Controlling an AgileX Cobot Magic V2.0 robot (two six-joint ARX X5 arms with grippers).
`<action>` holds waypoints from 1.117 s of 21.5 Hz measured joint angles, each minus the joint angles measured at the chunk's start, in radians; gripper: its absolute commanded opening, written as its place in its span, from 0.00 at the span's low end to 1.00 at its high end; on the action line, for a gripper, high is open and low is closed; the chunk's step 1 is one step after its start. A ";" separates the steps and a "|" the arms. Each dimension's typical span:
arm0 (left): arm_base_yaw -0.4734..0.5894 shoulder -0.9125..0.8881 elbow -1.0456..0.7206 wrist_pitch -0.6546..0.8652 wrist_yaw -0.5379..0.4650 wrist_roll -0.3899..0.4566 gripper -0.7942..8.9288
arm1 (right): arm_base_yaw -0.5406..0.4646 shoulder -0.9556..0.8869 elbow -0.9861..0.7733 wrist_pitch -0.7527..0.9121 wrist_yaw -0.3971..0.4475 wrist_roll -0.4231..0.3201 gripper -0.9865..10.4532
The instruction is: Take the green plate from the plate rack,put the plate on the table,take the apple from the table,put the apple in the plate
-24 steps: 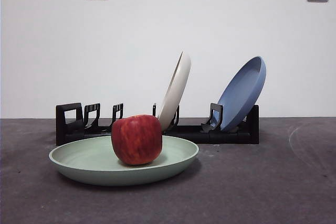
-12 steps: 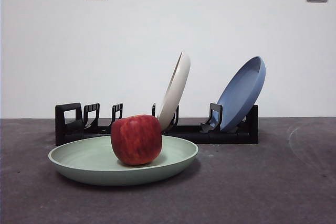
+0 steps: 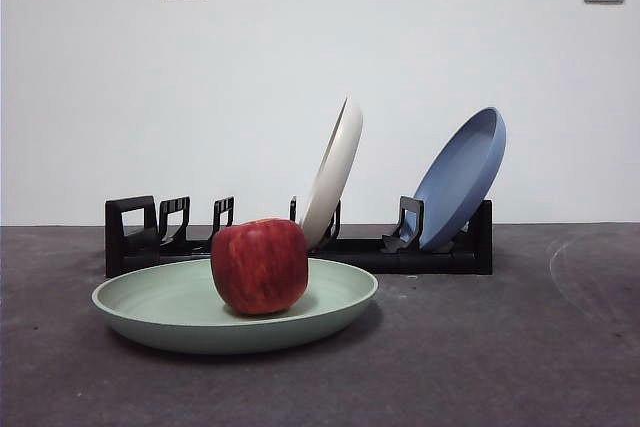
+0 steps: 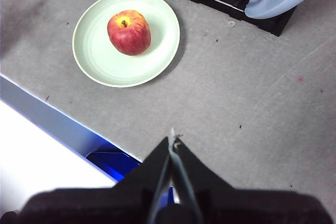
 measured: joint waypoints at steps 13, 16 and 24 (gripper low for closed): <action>0.000 0.041 0.000 0.000 0.000 0.002 0.08 | -0.153 -0.040 -0.107 0.388 0.048 -0.253 0.09; 0.000 0.044 0.000 0.000 0.000 0.002 0.08 | -0.377 -0.120 -0.313 0.698 -0.122 -0.338 0.09; 0.000 0.045 0.000 0.000 0.000 0.002 0.08 | -0.705 -0.353 -0.812 1.012 -0.266 -0.344 0.09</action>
